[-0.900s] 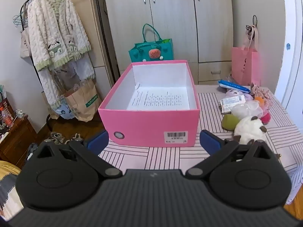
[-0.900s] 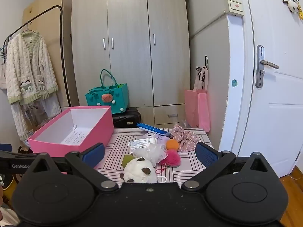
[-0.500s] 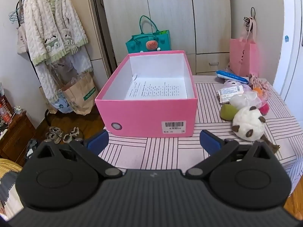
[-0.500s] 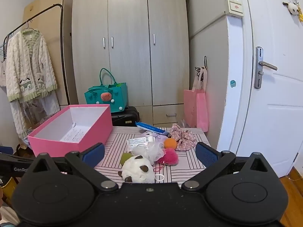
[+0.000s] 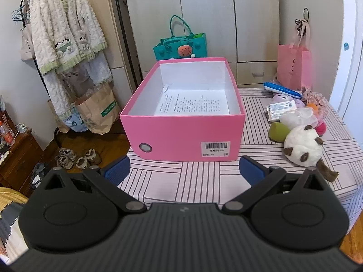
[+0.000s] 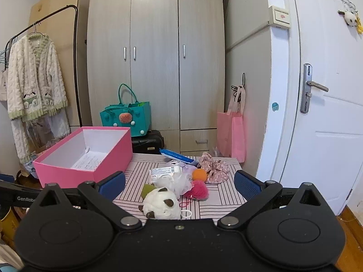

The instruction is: Organize soft objects

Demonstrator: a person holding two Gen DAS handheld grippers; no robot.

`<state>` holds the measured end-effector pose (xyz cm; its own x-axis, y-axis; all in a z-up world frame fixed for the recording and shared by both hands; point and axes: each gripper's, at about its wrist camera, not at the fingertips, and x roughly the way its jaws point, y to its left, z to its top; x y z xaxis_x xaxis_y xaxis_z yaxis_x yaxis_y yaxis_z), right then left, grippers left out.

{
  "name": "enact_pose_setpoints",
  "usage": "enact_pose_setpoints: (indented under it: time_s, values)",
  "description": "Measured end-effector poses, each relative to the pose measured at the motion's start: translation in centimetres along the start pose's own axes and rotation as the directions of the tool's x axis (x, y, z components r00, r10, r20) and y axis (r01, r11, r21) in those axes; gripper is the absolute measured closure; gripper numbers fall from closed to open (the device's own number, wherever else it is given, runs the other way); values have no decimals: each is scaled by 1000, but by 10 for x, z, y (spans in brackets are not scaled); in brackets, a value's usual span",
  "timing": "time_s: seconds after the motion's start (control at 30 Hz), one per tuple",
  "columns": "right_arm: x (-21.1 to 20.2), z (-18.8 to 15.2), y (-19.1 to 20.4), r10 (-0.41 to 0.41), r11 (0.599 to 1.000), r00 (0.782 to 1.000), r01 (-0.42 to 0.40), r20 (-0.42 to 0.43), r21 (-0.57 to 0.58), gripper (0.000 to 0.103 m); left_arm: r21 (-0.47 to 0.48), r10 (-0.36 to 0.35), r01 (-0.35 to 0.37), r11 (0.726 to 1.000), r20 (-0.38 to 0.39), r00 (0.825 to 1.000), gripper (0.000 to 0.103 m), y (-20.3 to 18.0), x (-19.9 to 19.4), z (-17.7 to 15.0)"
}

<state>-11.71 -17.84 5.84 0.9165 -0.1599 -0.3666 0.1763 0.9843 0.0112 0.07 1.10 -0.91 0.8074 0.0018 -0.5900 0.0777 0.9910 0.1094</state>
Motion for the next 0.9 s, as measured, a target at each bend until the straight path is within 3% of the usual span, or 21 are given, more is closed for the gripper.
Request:
enact_pose_setpoints:
  time_s: [0.3,0.9]
  values:
    - [8,-6,0,-6,1000,1000,6,-25,7,0,-11,-9,9,1000,-1,1000,0,5,2,-3]
    - [14,-10,-1,-20,1000,999,21,-39,20,0,-33,-20,22,999,76,997,0,5,-7,-7]
